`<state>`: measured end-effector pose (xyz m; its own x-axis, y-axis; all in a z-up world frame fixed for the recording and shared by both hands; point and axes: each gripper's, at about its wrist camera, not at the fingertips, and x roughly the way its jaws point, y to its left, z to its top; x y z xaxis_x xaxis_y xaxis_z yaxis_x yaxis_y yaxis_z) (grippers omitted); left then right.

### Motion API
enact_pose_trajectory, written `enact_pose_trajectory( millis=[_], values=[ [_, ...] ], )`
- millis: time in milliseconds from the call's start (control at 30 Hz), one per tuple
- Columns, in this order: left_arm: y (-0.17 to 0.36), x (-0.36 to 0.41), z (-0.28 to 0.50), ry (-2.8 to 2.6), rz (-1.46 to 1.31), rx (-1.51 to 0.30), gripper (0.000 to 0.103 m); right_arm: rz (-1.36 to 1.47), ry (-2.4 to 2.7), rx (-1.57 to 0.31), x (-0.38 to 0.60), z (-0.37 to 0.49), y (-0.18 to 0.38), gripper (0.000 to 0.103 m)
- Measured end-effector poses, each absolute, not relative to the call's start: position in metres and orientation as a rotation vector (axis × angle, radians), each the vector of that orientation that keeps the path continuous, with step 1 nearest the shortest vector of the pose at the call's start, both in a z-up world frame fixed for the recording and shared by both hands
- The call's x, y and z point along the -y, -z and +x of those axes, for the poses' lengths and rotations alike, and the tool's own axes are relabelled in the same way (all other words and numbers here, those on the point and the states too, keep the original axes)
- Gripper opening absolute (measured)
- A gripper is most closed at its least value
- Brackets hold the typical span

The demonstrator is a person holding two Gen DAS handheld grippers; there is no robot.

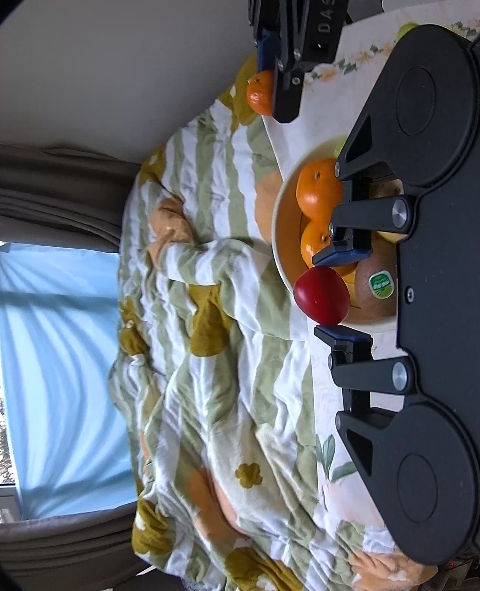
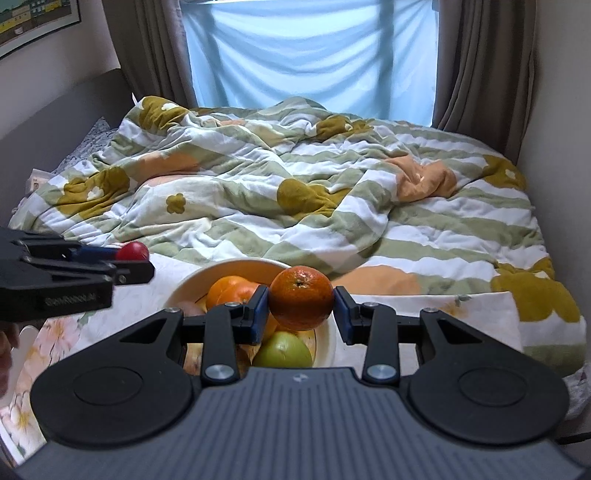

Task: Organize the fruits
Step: 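Carry the tomato and mandarin in both grippers over the bowl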

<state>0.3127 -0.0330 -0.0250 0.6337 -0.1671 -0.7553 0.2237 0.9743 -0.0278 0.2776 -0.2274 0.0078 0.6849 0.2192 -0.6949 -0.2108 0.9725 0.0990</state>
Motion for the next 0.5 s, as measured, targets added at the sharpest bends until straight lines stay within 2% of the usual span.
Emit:
enact_pose_trajectory(
  millis=[467,500],
  values=[
    [0.059,0.029,0.351,0.266,0.067,-0.951,0.038,0.029,-0.248,-0.835,0.213,0.319,0.021,0.053],
    [0.058,0.028,0.351,0.262,0.067,-0.951,0.042,0.032,-0.246,-0.839,0.213,0.321,0.021,0.053]
  ],
)
